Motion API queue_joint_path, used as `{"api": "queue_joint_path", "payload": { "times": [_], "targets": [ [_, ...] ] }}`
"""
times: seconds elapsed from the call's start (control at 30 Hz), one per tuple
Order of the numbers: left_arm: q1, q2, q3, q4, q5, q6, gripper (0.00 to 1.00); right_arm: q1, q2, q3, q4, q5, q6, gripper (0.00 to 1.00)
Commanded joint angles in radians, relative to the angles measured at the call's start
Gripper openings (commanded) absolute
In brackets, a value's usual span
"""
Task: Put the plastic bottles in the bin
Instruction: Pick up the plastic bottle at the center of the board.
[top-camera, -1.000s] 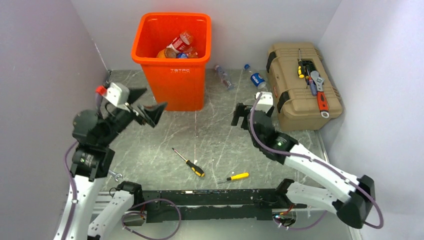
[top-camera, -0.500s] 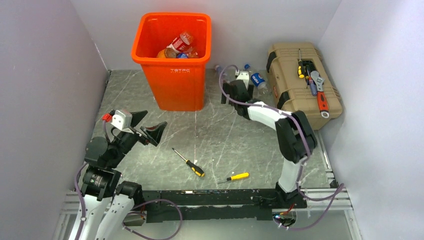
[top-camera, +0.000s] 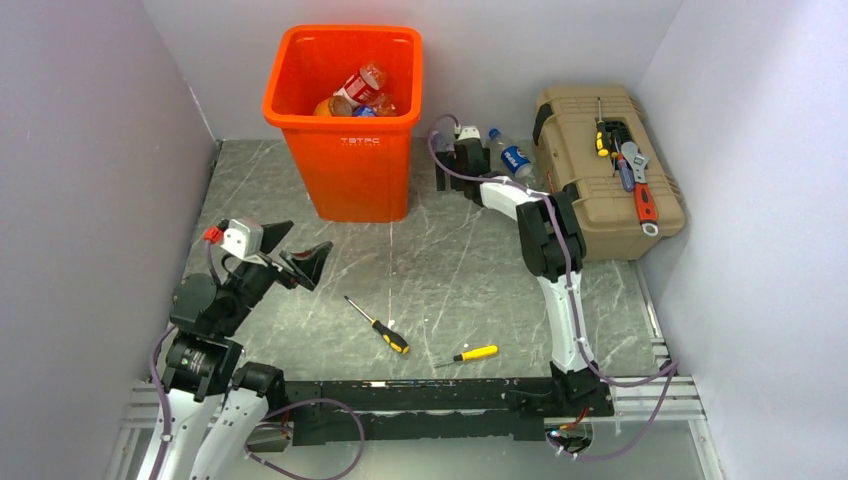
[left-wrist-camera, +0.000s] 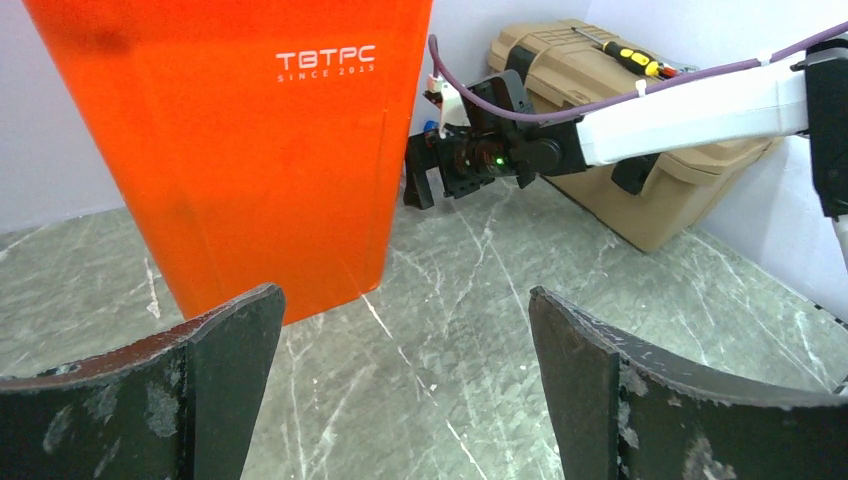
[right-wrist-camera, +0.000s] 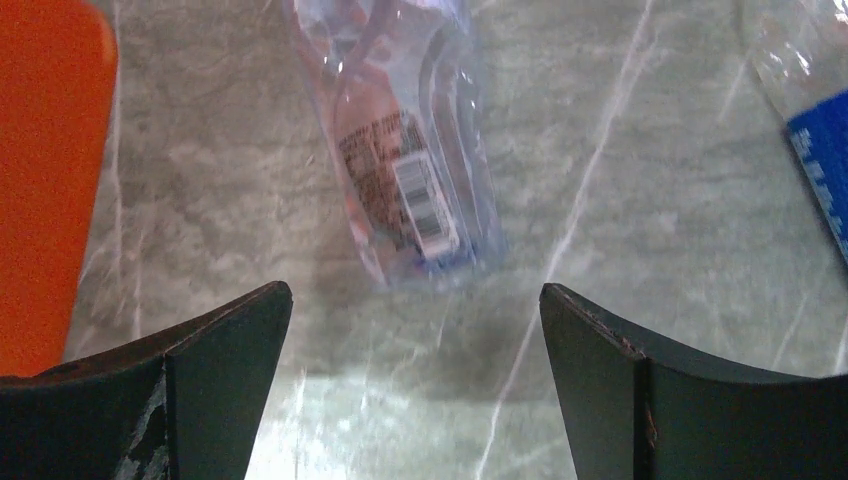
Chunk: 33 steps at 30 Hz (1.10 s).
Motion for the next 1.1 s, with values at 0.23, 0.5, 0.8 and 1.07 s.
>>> {"api": "queue_joint_path", "payload": {
  "times": [0.23,0.5,0.8,1.07],
  "targets": [
    [0.040,0.033,0.000,0.024,0.024,-0.023,0.97,-0.045,0.173,0.307,-0.158,-0.059,-0.053,0.97],
    [0.053,0.053,0.000,0.028,0.037,-0.029,0.96,-0.072,0.219,0.392,-0.207,-0.108,-0.030,0.87],
    [0.058,0.061,-0.007,0.042,0.060,-0.031,0.96,-0.074,0.262,0.472,-0.263,-0.172,-0.037,0.75],
    [0.065,0.057,-0.006,0.035,0.052,-0.034,0.96,-0.050,0.156,0.363,-0.209,-0.142,-0.005,0.46]
  ]
}}
